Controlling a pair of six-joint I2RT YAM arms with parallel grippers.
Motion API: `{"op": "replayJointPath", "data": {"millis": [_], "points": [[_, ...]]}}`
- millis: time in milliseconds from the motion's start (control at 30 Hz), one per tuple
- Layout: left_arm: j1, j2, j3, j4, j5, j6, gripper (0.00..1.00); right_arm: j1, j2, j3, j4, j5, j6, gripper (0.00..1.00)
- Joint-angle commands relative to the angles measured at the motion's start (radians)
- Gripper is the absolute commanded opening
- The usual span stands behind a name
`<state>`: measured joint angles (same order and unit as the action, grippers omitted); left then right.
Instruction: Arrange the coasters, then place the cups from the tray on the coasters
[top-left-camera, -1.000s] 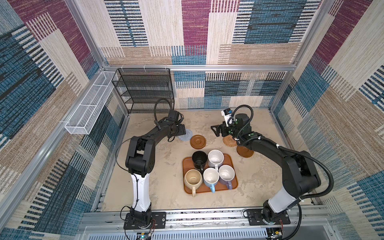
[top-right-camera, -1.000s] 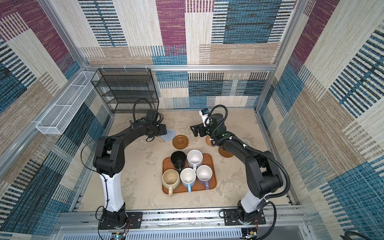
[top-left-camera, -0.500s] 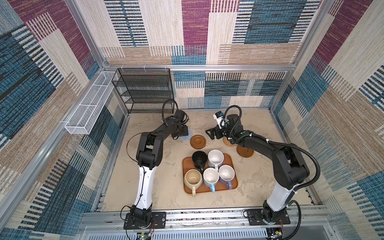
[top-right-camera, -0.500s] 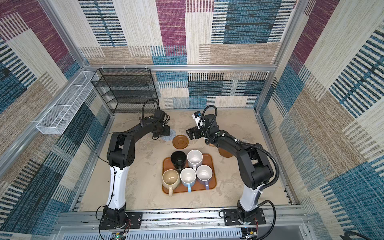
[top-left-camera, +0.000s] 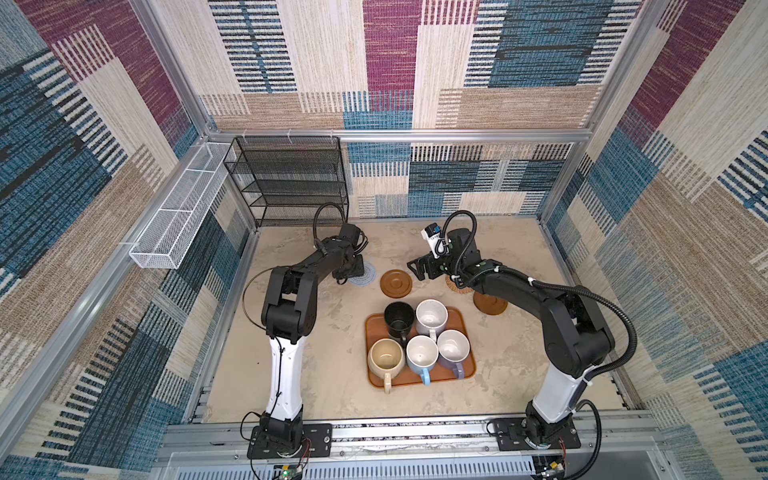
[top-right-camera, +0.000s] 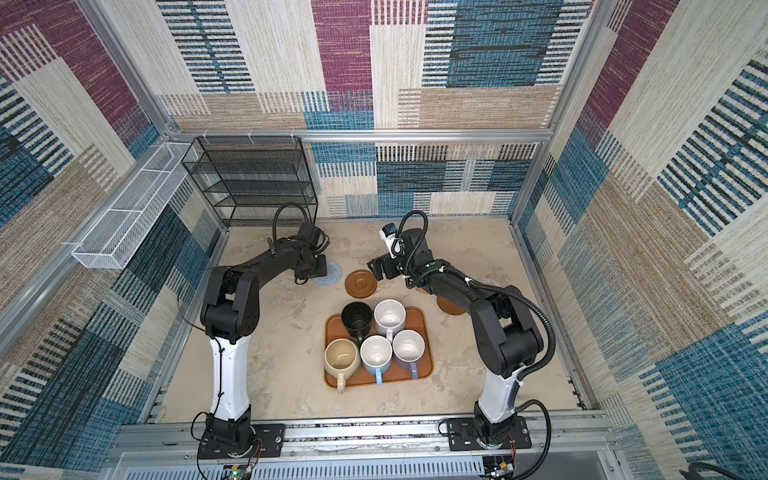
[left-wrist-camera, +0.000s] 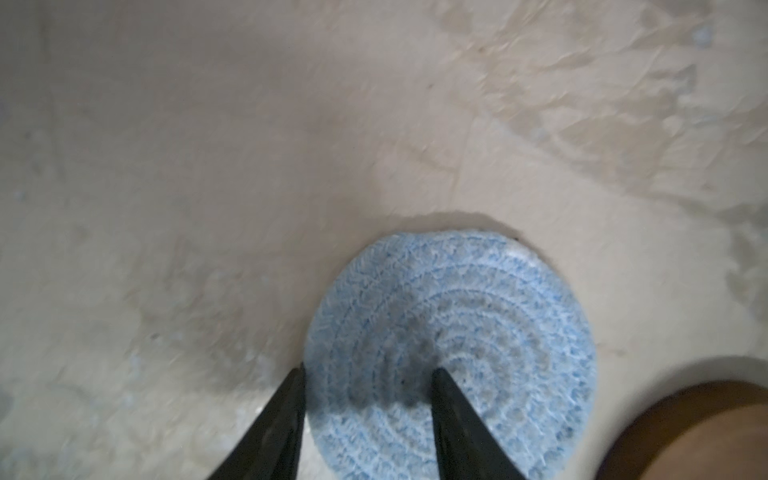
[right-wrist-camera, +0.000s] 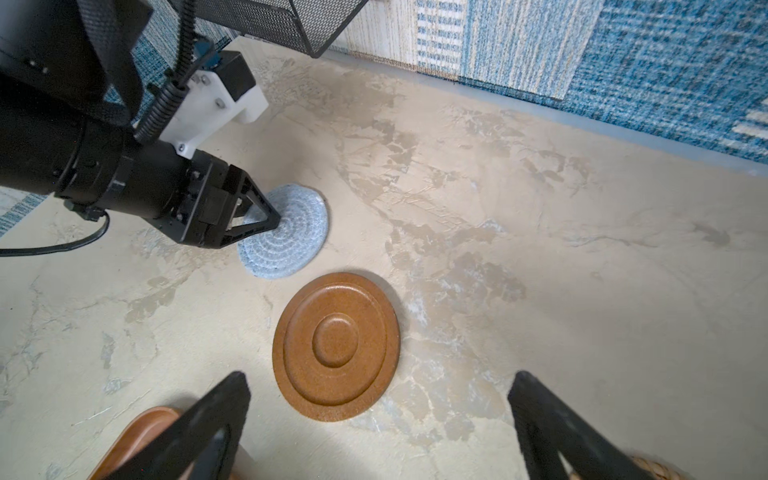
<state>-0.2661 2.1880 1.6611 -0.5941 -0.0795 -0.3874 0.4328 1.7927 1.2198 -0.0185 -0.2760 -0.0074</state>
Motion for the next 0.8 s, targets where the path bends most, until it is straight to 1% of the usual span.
{"op": "replayJointPath", "data": {"millis": [0,100,233,333,500,600,767], "points": [[0.022,-0.006,-0.040,-0.075,-0.055,-0.007,0.48,0.002,-0.009,0.003,0.014,0.024,0.004,1.00],[0.026,-0.024,-0.064,-0.065,-0.056,-0.010,0.47,0.003,-0.013,0.001,0.015,0.027,0.003,1.00],[0.025,-0.072,-0.101,-0.077,-0.121,-0.024,0.47,0.003,-0.019,-0.002,0.011,0.042,0.003,1.00],[0.027,-0.105,-0.141,-0.077,-0.146,-0.028,0.47,0.003,-0.014,-0.002,0.013,0.047,0.000,0.99],[0.038,-0.131,-0.187,-0.025,-0.095,-0.032,0.47,0.003,0.008,0.018,0.009,0.044,0.003,1.00],[0.047,-0.111,-0.163,-0.008,-0.047,-0.030,0.47,0.005,0.009,0.020,0.010,0.019,0.002,1.00],[0.048,-0.096,-0.136,-0.002,-0.017,-0.046,0.48,0.012,0.004,0.019,0.006,0.017,-0.005,1.00]]}}
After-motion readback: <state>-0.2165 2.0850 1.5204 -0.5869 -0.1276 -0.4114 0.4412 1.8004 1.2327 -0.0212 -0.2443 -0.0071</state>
